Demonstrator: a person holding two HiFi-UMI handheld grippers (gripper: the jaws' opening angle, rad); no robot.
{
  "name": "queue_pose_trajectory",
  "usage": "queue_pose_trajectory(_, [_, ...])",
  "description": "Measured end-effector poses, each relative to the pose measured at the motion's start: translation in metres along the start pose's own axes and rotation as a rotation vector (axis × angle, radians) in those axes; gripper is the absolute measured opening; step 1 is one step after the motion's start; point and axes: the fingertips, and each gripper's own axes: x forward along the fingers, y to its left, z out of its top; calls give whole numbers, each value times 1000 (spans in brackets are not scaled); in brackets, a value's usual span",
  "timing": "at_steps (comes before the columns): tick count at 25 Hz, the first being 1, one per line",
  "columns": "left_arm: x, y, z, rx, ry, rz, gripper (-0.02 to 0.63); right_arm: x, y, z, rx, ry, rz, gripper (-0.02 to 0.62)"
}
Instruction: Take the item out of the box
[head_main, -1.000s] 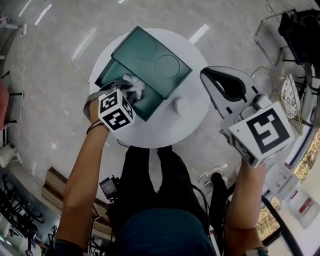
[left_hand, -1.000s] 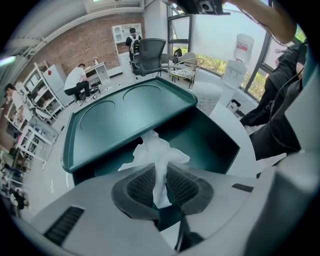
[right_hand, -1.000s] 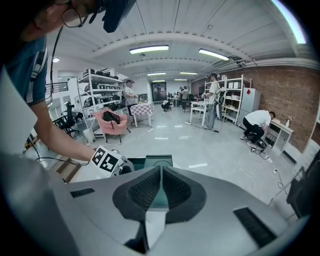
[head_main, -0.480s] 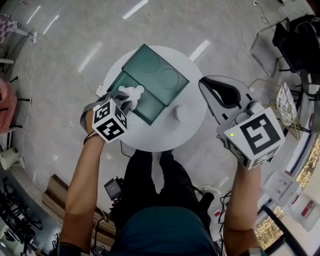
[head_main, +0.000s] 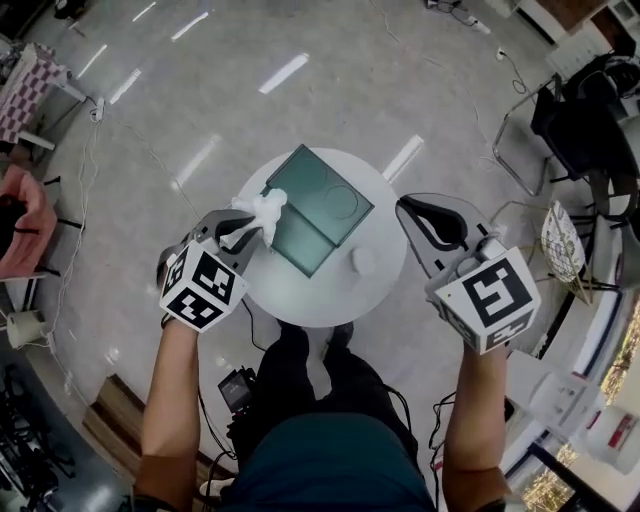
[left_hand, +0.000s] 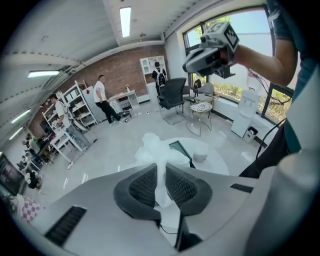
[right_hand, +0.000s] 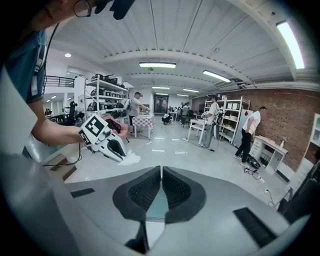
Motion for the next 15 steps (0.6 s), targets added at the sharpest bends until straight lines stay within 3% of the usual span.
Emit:
queue_pose_trajectory(6, [-87, 9, 59, -35, -175, 86, 63, -31, 8, 33, -35, -56, -2, 40])
queue_pose_trajectory(15, [-199, 1, 115, -73, -386, 174, 63, -75, 41, 83, -68, -162, 63, 38])
